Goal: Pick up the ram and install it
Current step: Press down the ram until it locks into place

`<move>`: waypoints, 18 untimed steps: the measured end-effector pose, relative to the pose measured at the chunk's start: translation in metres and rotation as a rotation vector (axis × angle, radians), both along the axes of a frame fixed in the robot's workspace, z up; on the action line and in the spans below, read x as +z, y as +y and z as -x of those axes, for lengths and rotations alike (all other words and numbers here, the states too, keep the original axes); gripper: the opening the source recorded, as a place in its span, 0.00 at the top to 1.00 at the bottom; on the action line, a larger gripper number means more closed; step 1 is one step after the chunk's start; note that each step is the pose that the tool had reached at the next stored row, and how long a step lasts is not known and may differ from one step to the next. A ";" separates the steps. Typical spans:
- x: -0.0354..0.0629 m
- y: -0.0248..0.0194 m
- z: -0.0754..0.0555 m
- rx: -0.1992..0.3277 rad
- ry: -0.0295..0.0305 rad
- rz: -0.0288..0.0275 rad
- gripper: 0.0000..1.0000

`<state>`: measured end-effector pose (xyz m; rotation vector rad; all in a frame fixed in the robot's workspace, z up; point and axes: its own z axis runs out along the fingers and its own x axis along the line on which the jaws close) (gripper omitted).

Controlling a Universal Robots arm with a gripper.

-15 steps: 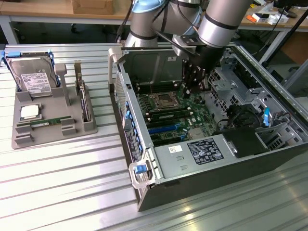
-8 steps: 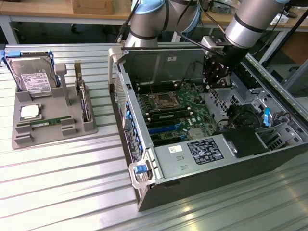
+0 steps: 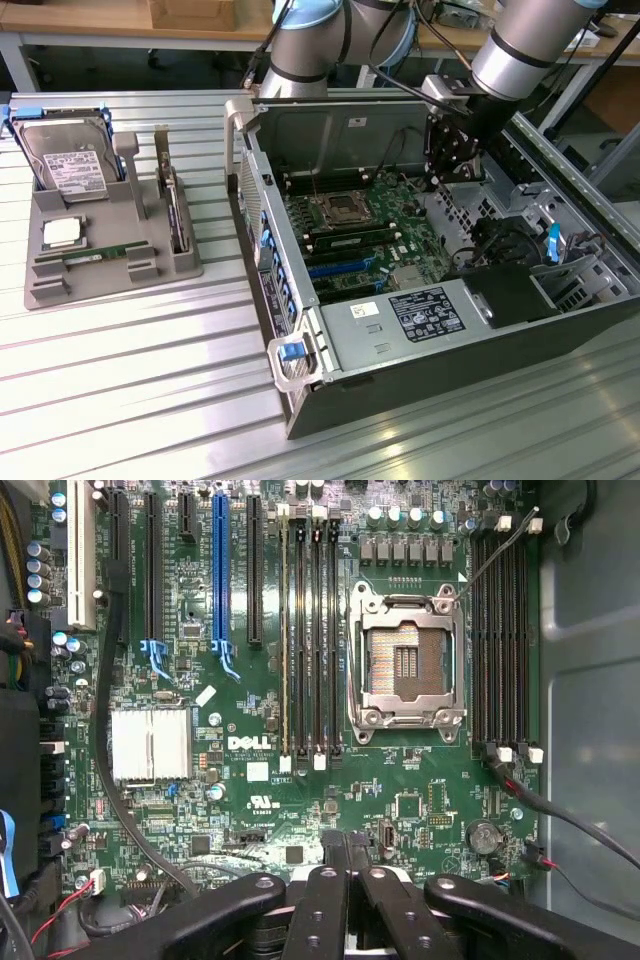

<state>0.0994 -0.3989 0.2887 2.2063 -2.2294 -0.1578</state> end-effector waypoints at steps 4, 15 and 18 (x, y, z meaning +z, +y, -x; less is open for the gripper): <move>0.0000 0.0000 0.000 0.000 0.0000 0.0000 0.89; -0.0126 -0.0009 0.037 0.000 0.0000 0.0063 0.89; -0.0245 -0.0052 0.040 0.000 0.0001 0.0071 0.89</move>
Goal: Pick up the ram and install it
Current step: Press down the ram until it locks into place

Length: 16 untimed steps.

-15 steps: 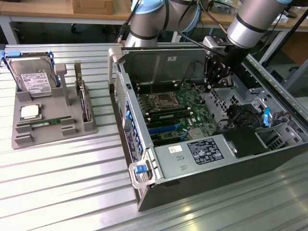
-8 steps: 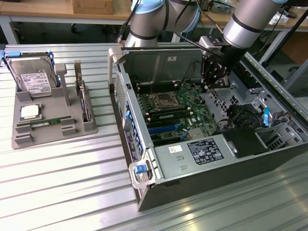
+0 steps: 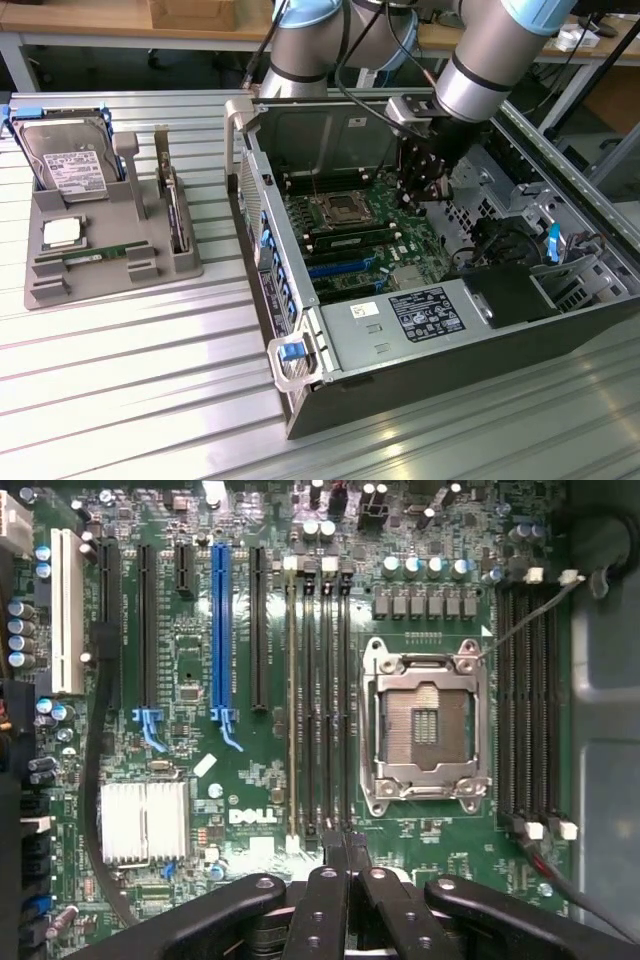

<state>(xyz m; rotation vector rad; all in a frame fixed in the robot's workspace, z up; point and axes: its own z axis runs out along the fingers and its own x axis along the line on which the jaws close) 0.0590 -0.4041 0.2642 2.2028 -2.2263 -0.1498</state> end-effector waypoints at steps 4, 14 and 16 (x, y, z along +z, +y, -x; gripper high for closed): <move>-0.0140 -0.0087 0.000 0.000 -0.0001 0.0000 0.89; -0.0298 -0.0089 0.001 0.000 -0.0020 0.0036 0.89; -0.0226 -0.0092 0.002 0.000 -0.0037 0.0033 0.89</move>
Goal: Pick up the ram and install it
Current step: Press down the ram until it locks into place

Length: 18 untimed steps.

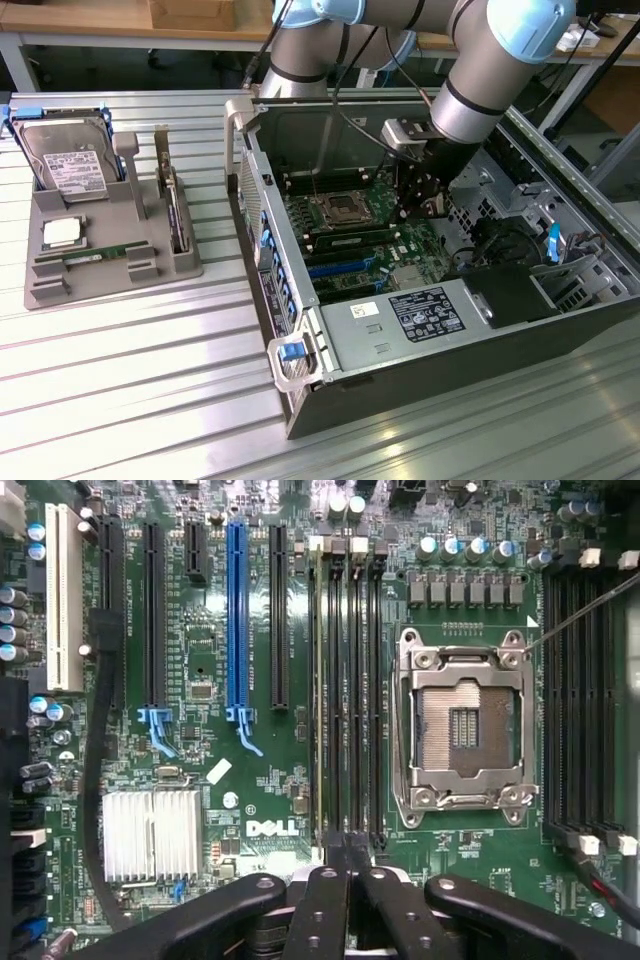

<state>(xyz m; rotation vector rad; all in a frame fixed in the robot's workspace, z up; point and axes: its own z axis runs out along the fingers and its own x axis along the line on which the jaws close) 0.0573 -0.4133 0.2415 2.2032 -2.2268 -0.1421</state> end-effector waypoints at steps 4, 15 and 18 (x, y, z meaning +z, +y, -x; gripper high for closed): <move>-0.0020 -0.0063 0.001 0.000 -0.0001 -0.0008 0.89; 0.0102 -0.0068 0.004 0.000 -0.0064 -0.0030 0.89; 0.0113 -0.0069 0.016 0.000 -0.0132 -0.0029 0.89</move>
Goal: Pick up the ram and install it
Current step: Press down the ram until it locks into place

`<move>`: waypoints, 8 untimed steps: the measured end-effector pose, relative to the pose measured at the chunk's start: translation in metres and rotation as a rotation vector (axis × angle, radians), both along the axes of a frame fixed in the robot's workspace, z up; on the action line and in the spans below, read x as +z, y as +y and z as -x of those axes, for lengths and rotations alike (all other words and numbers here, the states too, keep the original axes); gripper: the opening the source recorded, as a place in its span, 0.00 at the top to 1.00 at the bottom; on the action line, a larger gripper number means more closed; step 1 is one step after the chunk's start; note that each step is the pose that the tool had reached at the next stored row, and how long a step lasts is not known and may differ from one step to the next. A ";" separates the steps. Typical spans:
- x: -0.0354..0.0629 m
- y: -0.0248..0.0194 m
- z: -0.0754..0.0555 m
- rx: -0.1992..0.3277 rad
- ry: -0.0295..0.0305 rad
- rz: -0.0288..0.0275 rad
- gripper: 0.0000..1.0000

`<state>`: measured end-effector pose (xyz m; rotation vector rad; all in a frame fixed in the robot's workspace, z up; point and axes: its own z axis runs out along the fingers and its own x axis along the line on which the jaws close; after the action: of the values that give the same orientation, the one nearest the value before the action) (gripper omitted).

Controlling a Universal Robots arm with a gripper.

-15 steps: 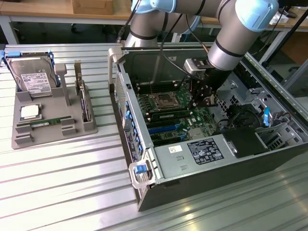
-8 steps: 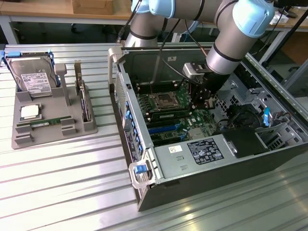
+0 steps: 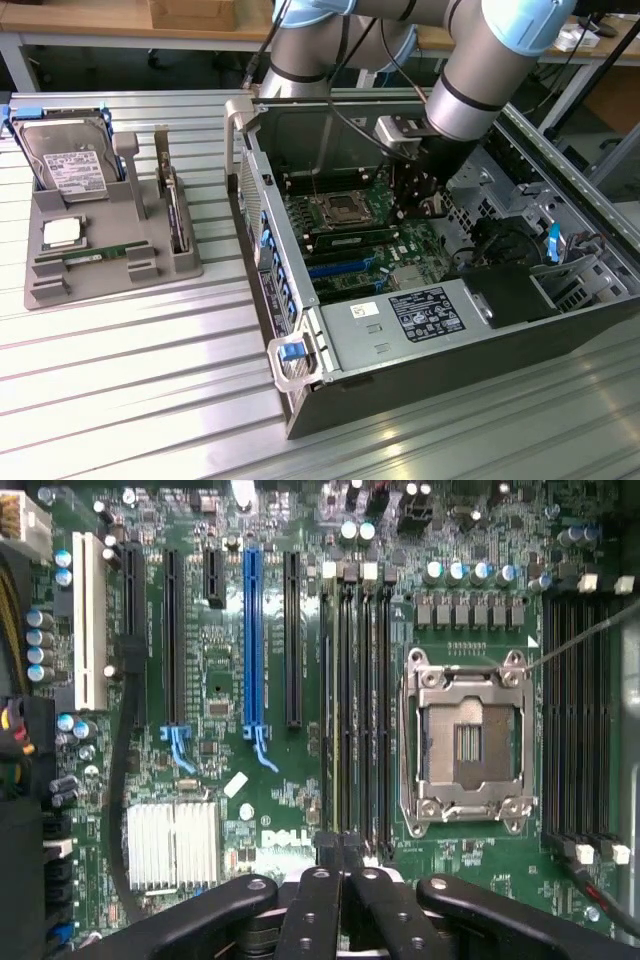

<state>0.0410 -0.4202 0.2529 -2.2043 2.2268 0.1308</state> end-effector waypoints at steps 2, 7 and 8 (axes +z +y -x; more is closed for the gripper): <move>0.0004 0.0000 0.007 0.000 -0.0031 0.0000 0.89; 0.0005 0.0000 0.048 0.000 -0.0118 -0.0002 0.89; 0.0006 0.0000 0.052 0.000 -0.0124 -0.0001 0.89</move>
<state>-0.0109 -0.4202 0.2534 -2.1989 2.2205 0.1169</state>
